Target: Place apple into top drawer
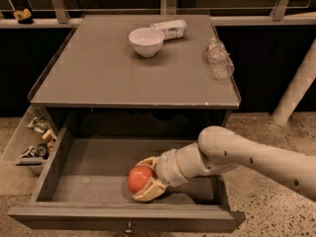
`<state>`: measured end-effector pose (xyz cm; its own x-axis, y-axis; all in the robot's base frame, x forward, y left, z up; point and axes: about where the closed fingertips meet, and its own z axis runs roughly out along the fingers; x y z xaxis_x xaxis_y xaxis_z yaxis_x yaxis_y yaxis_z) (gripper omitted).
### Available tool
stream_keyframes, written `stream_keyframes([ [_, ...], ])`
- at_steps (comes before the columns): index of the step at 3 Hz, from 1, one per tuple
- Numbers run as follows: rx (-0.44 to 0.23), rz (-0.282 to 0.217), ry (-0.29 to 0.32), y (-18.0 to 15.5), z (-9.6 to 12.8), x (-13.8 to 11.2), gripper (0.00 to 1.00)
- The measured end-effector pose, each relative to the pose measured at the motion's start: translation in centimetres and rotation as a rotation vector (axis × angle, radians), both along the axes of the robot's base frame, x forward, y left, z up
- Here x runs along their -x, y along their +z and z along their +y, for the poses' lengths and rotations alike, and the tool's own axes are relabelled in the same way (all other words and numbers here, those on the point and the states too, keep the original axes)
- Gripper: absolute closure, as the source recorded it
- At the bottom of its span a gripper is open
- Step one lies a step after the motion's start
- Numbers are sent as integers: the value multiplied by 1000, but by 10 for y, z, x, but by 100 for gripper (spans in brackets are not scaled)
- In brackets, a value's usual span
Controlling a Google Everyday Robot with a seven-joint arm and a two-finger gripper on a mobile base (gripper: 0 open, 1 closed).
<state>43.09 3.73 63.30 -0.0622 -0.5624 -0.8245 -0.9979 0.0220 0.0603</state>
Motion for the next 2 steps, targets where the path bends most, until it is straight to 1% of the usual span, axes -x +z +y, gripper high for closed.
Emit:
stream_keyframes([
  [2, 0, 0, 0, 0, 0, 0, 13],
])
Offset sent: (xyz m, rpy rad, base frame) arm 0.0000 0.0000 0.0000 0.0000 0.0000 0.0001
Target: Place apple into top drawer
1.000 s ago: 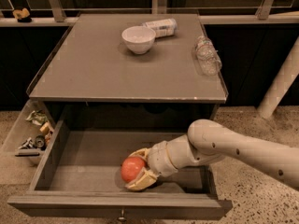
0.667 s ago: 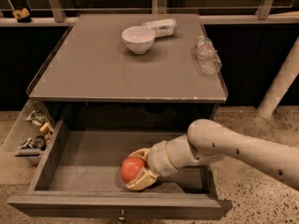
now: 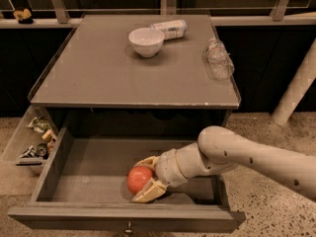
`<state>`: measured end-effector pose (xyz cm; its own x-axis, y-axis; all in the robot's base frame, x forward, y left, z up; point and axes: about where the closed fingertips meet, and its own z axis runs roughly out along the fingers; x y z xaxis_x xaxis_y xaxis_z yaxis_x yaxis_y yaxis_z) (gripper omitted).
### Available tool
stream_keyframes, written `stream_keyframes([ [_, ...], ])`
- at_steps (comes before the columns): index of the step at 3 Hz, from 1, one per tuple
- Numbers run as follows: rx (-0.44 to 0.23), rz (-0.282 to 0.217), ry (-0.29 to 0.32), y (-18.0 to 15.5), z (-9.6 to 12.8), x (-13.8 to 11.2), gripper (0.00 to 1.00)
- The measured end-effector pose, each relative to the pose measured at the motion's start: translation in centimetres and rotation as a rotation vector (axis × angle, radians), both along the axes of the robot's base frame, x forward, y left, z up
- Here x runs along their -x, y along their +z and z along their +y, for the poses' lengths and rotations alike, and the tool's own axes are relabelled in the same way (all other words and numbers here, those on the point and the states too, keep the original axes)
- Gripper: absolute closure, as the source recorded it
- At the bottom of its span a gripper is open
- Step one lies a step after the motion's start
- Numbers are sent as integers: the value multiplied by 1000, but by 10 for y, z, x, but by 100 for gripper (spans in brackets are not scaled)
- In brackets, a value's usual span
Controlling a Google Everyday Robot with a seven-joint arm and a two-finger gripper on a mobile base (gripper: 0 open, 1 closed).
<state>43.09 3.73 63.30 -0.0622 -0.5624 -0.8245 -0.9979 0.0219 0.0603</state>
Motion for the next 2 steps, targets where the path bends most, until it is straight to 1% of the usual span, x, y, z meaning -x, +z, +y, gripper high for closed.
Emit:
stream_keyframes([
  [1, 0, 0, 0, 0, 0, 0, 0],
  [2, 0, 0, 0, 0, 0, 0, 0],
])
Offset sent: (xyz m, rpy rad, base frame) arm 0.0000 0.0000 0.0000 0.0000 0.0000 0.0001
